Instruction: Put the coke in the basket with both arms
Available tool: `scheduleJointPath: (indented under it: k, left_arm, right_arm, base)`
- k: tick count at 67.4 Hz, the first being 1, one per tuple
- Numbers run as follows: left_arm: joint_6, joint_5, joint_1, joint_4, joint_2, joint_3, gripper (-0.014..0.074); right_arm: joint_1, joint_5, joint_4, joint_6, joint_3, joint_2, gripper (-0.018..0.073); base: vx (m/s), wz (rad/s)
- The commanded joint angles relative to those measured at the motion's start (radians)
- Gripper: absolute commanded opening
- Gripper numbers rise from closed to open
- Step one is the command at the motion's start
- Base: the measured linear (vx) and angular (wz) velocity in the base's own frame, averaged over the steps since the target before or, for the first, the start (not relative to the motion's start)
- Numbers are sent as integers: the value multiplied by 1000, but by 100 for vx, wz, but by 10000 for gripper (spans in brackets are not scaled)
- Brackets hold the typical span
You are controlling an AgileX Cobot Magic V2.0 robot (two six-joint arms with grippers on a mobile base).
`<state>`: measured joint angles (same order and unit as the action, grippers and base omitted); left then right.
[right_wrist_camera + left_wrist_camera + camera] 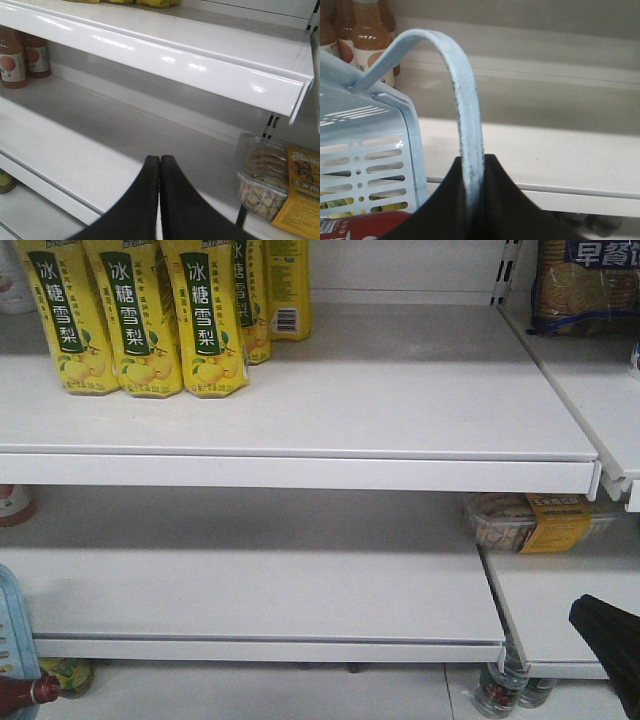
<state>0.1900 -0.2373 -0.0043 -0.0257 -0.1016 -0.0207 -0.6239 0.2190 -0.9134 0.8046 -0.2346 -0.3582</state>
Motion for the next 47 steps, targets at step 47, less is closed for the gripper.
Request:
scheduleJointPath:
  k: [47]
  left_arm:
    - [-72,145,35,129,130,12,-6]
  right_arm:
    - [5,-38,-23,0,-30,-6,-10]
  base:
    - [0,0]
